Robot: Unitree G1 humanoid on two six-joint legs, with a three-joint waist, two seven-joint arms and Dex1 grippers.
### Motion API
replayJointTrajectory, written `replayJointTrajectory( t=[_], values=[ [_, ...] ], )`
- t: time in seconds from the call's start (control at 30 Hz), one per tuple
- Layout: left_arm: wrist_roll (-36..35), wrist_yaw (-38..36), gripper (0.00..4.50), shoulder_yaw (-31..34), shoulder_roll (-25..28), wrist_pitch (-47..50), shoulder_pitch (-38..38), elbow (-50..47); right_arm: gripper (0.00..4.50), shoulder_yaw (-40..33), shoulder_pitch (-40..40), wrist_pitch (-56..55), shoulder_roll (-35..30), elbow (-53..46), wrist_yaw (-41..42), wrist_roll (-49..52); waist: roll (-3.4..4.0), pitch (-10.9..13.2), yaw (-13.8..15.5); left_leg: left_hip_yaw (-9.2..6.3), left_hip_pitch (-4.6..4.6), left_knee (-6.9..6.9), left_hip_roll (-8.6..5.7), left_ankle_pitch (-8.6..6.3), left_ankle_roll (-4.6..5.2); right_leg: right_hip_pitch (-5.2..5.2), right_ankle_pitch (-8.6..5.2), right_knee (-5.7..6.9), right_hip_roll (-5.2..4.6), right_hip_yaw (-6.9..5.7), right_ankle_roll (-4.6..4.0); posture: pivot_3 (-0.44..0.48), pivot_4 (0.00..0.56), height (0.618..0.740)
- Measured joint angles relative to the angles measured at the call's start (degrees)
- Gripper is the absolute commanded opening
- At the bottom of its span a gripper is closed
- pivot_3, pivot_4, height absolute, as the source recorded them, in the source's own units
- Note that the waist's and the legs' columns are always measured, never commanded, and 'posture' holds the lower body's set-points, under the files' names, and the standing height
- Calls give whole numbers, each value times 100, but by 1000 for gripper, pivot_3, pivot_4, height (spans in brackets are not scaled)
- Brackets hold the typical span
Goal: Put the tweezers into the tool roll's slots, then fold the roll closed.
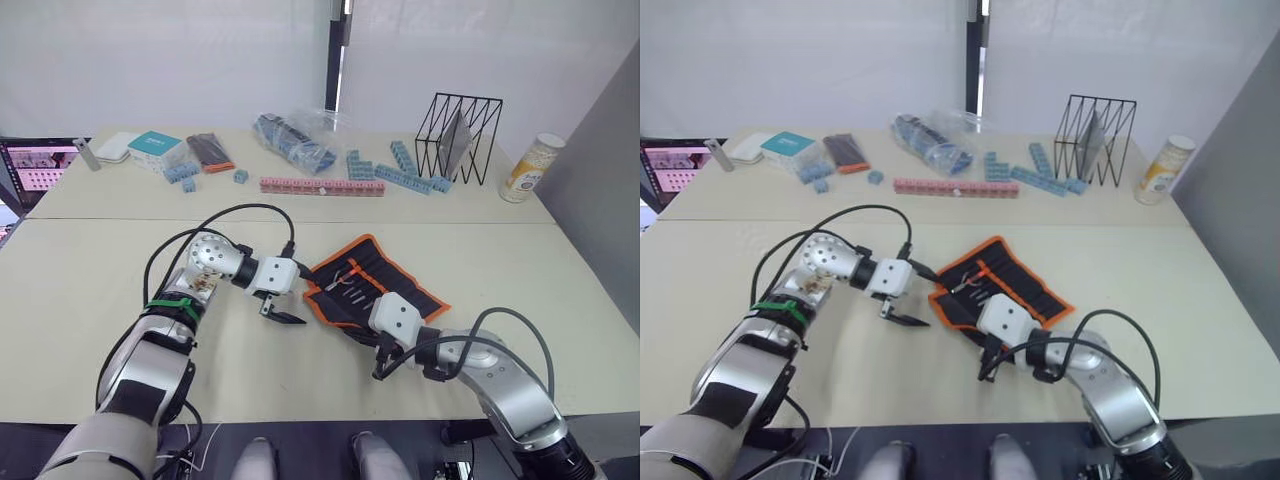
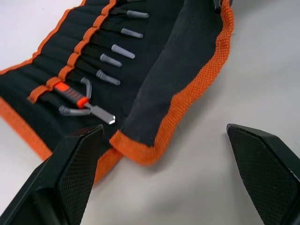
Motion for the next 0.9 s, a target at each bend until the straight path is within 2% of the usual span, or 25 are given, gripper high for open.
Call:
replayJointTrajectory(
  t=[0.1, 0.27, 0.4, 0.53, 0.7, 0.9],
  values=[
    [35, 53, 2965, 2, -196, -123, -141, 246, 0, 2, 34, 29, 0, -6, -76, -3, 0, 0, 5, -1, -3, 6, -2, 0, 0, 2, 2, -1, 0, 1, 4, 0, 150, 737],
    [238, 209, 1342, 1, -223, -411, -270, 561, 0, 3, 149, 25, -69, -27, -210, -72, 0, 0, 0, -2, -2, 7, -2, 0, 0, 1, 2, 3, 0, 1, 5, 0, 150, 737],
    [790, 833, 27, -175, -182, -796, -401, 895, 0, 28, 148, -201, -232, 233, -298, -407, 0, 0, 7, -3, -1, 14, -4, 0, 0, 7, 5, 2, 0, 1, 9, 0, 150, 737],
    [1077, 1178, 27, -256, -177, -1029, -460, 1015, 0, 102, 55, -534, -230, 672, -306, -617, 0, 0, 6, -2, 0, 18, -4, 1, 1, 9, 7, 4, 0, 3, 12, 0, 150, 737],
    [1036, 1213, 27, -131, -82, -996, -385, 995, 0, 246, -437, -1026, -198, 1399, -253, -805, 0, 0, -23, 0, 6, 29, -4, 5, 8, 7, 12, 26, 0, 6, 11, 0, 150, 737],
    [698, 1253, 27, 158, 405, -745, 224, 422, 0, 504, -1230, -1630, 121, 2390, -234, -1032, 0, 0, -151, -2, 19, 31, 1, 10, 15, 1, 7, 64, 12, 9, 4, 0, 150, 737]
  ],
)
